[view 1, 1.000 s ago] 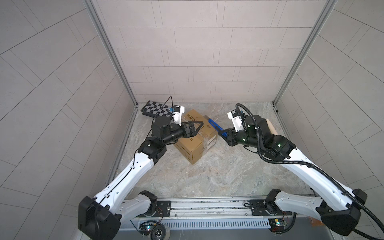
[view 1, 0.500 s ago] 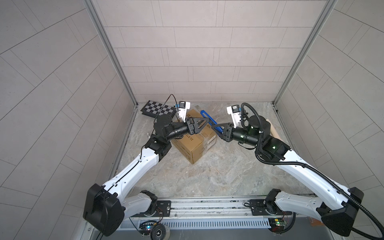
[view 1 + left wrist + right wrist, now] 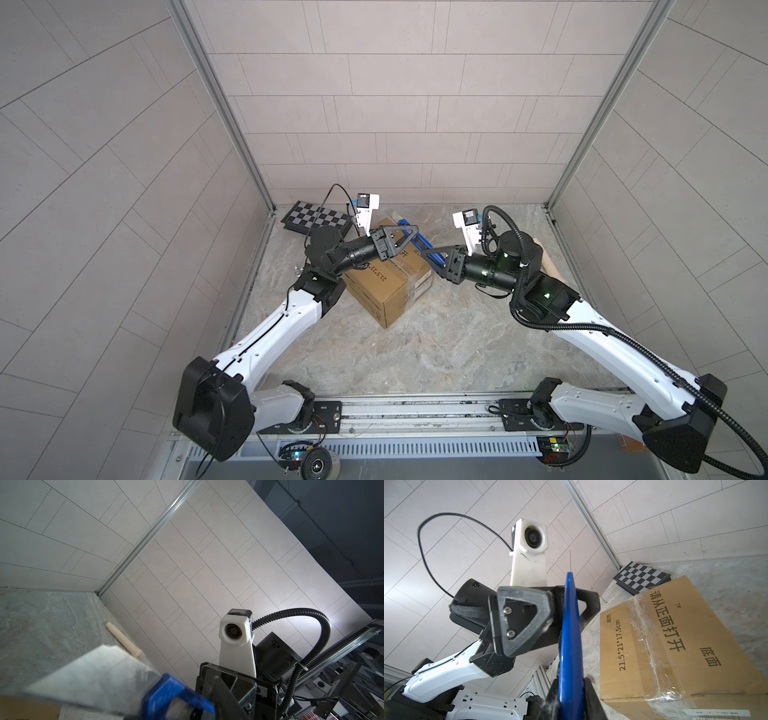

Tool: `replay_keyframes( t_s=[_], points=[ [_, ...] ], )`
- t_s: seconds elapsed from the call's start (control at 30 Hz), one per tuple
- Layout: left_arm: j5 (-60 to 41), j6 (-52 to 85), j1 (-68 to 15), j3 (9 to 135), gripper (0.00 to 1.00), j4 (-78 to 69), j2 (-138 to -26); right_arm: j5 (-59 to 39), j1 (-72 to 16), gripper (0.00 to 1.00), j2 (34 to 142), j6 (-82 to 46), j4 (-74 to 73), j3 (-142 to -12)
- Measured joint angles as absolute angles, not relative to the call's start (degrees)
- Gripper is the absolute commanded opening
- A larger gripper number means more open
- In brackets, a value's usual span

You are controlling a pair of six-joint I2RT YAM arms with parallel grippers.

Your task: Unpack the express box

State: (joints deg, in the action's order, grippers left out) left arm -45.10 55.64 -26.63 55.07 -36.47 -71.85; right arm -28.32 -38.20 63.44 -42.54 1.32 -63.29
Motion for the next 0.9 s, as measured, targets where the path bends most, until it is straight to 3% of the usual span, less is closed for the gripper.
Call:
replay_keyframes(
  t_s=[0.2,0.27,0.33,0.4,0.63,0.9],
  points=[
    [-45.08,59.31,-26.37,55.07,0.26,-40.66,-73.43,-28.56,-38.15,0.0,63.44,-43.33,-0.51,-62.61],
    [-45.04,61.36,-26.26,55.07,0.16,-41.8,-73.47,-29.1,-38.09,0.0,63.44,-43.7,-1.5,-62.33],
    [-45.04,62.17,-26.22,55.07,0.0,-43.18,-73.45,-29.39,-38.09,0.0,63.44,-44.05,-2.44,-62.33],
    [-44.84,62.7,-26.22,55.07,0.0,-43.88,-73.45,-29.52,-38.09,0.0,63.42,-44.47,-2.94,-62.33],
    [-42.54,64.53,-26.28,53.98,0.0,-45.47,-72.86,-28.53,-38.17,0.31,62.94,-46.26,-4.67,-61.1],
    [-39.33,67.02,-26.28,52.31,0.0,-50.65,-73.3,-24.67,-38.13,0.43,61.19,-49.47,-7.62,-57.14]
  ],
)
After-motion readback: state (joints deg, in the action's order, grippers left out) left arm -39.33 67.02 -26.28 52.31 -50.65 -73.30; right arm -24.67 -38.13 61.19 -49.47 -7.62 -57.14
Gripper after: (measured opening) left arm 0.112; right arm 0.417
